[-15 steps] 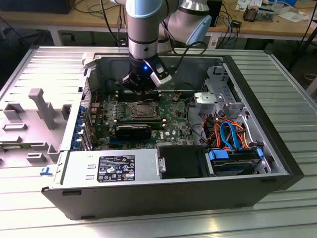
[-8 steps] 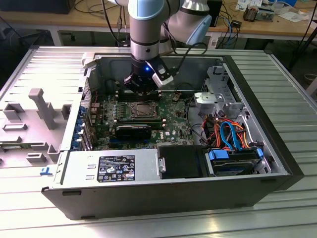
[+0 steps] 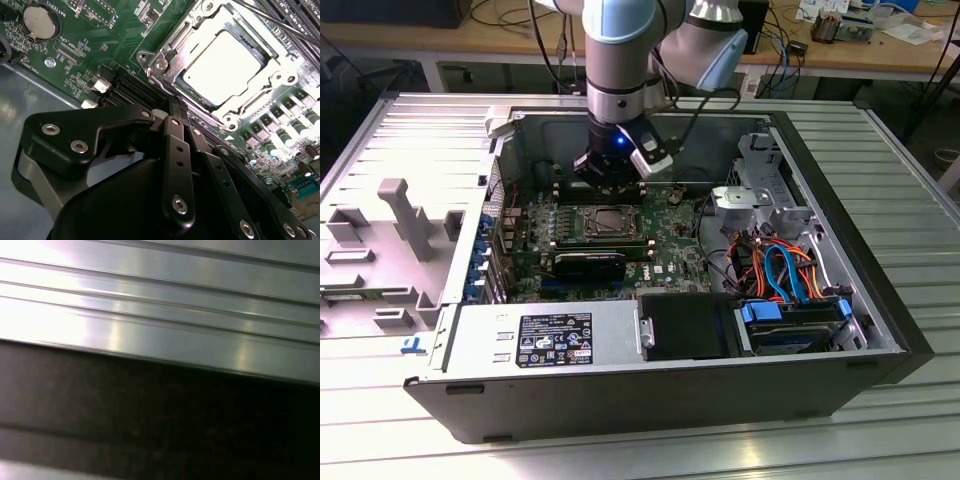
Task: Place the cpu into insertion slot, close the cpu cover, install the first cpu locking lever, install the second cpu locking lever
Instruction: 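Install the first cpu locking lever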
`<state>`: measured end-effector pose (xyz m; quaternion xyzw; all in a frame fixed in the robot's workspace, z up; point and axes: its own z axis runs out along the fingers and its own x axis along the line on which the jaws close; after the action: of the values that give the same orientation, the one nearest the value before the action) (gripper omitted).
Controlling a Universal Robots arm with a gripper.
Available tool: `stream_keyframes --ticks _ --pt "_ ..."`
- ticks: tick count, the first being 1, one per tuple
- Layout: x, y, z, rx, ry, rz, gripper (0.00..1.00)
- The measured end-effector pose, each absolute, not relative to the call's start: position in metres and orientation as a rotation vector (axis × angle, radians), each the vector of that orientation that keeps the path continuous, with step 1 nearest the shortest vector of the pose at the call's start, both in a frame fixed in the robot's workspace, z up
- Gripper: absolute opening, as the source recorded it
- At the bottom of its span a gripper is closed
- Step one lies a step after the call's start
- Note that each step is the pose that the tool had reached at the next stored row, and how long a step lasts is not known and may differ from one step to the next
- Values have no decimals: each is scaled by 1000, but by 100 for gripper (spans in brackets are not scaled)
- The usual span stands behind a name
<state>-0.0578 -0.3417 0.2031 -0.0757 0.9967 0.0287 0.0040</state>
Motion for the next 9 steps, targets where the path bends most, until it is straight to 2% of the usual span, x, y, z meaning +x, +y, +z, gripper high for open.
stream_keyframes --ticks 9 --pt "-55 -342 198 -240 3123 89 11"
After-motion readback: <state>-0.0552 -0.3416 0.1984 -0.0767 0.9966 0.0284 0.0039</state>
